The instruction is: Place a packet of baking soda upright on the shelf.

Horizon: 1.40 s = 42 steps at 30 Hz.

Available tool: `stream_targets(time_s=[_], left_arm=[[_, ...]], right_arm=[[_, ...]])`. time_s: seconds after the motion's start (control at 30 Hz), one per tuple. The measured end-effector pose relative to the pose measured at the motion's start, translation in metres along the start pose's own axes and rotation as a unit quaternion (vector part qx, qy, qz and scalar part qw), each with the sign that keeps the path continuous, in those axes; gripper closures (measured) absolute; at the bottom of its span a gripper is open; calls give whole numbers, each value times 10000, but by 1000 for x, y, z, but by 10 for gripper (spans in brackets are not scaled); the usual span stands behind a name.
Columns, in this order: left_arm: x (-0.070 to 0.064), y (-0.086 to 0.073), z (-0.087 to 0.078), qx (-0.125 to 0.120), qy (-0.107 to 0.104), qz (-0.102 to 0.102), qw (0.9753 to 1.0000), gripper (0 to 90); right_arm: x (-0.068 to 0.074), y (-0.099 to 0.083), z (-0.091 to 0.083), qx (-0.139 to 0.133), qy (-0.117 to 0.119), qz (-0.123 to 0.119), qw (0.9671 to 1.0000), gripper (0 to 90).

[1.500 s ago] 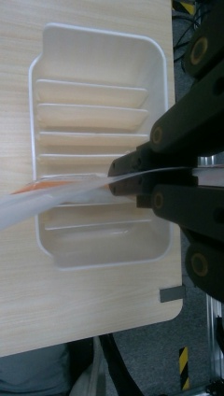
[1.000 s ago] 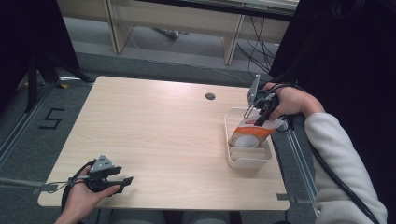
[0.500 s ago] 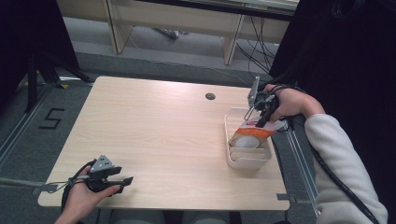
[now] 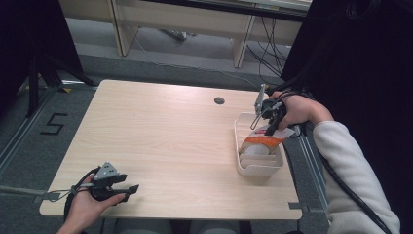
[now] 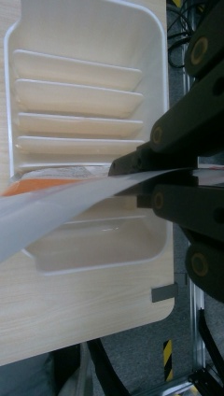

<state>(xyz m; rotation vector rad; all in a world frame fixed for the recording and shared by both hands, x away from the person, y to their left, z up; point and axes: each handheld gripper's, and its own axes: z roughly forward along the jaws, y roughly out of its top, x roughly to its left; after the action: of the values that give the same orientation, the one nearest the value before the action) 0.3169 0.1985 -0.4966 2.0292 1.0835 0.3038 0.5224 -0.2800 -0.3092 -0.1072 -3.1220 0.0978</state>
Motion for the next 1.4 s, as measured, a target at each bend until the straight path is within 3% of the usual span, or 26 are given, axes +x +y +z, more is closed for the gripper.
stream_targets(time_s=[0.13,0.2,0.23,0.27,0.33,0.4,0.53,0.63,0.77,0.8,0.93,0.97,1.0,1.1,1.13,1.17,1.27,1.33,1.4], left_arm=[[0,0,0,6,1,19,10000,363],[0,0,0,8,3,32,10000,363],[0,0,0,5,6,27,10000,363],[0,0,0,5,-9,22,10000,363],[0,0,0,2,-6,13,10000,363],[0,0,0,4,-6,16,10000,364],[0,0,0,6,-9,20,10000,364],[0,0,0,0,-9,16,10000,363],[0,0,0,-3,-8,18,10000,363],[0,0,0,1,-8,23,10000,363],[0,0,0,-8,-13,4,10000,364],[0,0,0,-9,-13,-10,10000,363],[0,0,0,-8,-14,-13,10000,364],[0,0,0,-4,-3,-11,10000,363],[0,0,0,-3,1,-16,10000,364],[0,0,0,-7,2,-17,10000,363],[0,0,0,-4,3,-14,10000,363],[0,0,0,-10,4,-22,10000,363],[0,0,0,-6,5,-18,10000,363]], right_arm=[[0,0,1,0,-22,43,10000,900],[-1,0,3,-42,-5,-77,10000,900],[1,0,2,13,-21,106,9999,900],[-1,1,4,-25,-1,-79,10000,900],[0,1,5,-55,-36,-10,10000,900],[-1,2,6,-96,6,-105,9999,900],[1,2,6,0,-9,43,10000,900],[0,3,8,-116,-23,-64,9999,900],[0,5,9,-106,5,10,9999,900],[-1,5,9,-103,-33,-81,9999,900],[-1,5,9,-149,-29,-51,9999,900],[1,4,9,-171,28,109,9998,900],[0,4,9,-201,15,31,9998,900],[1,4,9,-161,38,177,9997,896],[0,3,10,-155,-24,158,9998,874],[2,3,10,-114,-3,298,9995,853],[1,3,12,-198,11,158,9997,819],[1,2,12,-196,-27,206,9996,761],[4,2,11,-93,-16,462,9989,707]])
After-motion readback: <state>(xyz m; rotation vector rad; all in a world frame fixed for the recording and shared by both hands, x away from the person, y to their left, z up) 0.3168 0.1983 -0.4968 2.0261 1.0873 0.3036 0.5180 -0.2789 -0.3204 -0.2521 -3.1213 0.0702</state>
